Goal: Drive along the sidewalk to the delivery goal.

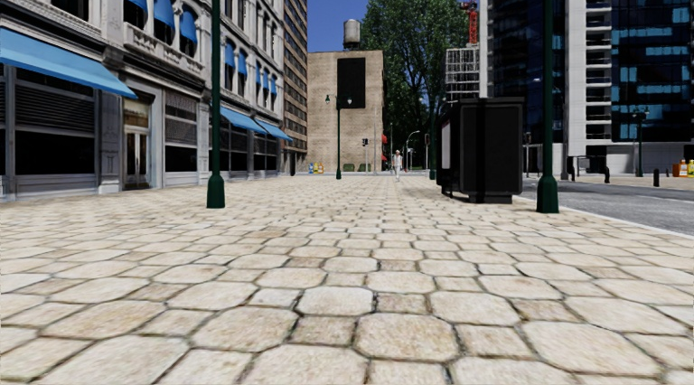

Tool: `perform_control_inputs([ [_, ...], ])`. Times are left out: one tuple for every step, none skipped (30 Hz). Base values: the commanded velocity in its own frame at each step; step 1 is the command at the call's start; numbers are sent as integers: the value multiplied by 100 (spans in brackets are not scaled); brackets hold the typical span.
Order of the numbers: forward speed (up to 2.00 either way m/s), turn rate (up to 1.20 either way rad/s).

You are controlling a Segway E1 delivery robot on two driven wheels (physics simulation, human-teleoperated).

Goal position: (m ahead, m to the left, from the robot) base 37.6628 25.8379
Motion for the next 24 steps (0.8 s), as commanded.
perform_control_inputs([
  [200, 12],
  [200, 12],
  [200, 13],
  [200, 14],
  [200, 14],
  [200, 14],
  [200, 14],
  [200, 14],
  [200, 15],
  [200, 15],
  [200, 19],
  [200, 22],
  [200, 22],
  [200, 22],
  [200, 23],
  [200, 24],
  [200, 24],
  [200, 25],
  [200, 25],
  [200, 25],
  [200, 25],
  [200, 26],
  [200, 26],
  [200, 26],
])
